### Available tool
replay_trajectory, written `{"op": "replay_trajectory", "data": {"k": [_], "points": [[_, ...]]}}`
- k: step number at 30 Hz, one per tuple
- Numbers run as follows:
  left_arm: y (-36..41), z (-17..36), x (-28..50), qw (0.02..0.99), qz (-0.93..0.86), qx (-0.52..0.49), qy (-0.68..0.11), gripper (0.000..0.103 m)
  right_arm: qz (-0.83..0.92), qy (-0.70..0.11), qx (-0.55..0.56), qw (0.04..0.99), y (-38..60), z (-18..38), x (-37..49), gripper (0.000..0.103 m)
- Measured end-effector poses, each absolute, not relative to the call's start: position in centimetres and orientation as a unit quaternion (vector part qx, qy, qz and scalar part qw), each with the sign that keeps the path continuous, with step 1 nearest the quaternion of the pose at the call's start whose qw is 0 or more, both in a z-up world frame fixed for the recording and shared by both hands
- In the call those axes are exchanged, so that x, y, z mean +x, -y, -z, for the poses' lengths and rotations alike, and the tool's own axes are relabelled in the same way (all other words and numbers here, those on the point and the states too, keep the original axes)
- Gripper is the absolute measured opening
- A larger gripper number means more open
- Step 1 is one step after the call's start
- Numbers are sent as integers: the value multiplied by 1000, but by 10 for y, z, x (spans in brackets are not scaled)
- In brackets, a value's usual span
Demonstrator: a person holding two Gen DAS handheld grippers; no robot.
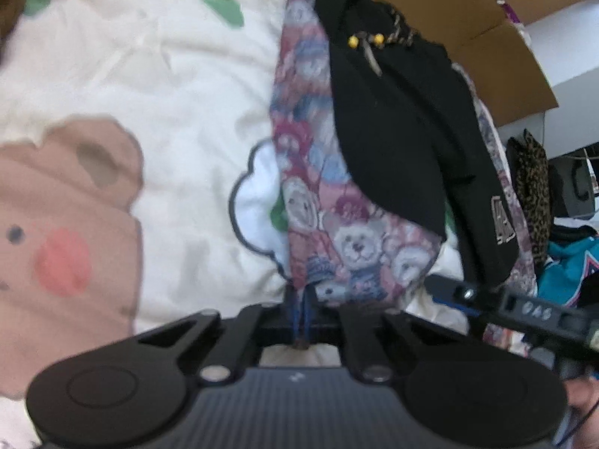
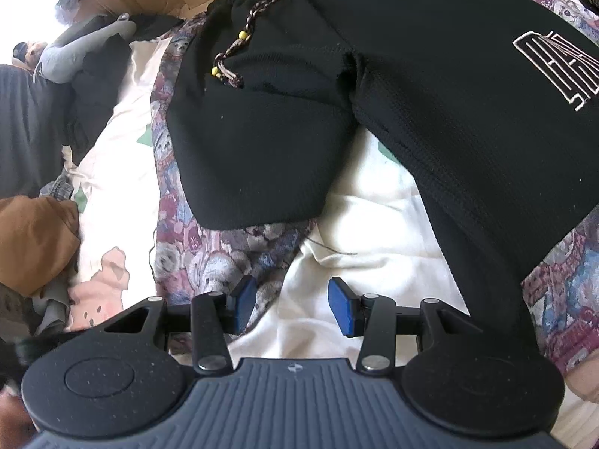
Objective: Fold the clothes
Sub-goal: 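Grasp the floral side panel of the trousers with the left tool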
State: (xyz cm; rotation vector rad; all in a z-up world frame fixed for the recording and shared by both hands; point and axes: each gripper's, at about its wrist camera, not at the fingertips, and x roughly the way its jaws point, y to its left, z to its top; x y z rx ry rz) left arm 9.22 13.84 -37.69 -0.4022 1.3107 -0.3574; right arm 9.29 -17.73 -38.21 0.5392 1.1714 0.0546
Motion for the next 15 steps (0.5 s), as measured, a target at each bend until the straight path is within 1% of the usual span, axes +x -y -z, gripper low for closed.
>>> {"op": "replay_trajectory", "data": {"k": [7,15], "points": [[-157,319,113,800,156,-148,-561,3,-31,-539,244,806,175,375,94,51],[-180,287,136,833,131,-124,-523,2,-29,-533,235,812,174,375,106,51]]}}
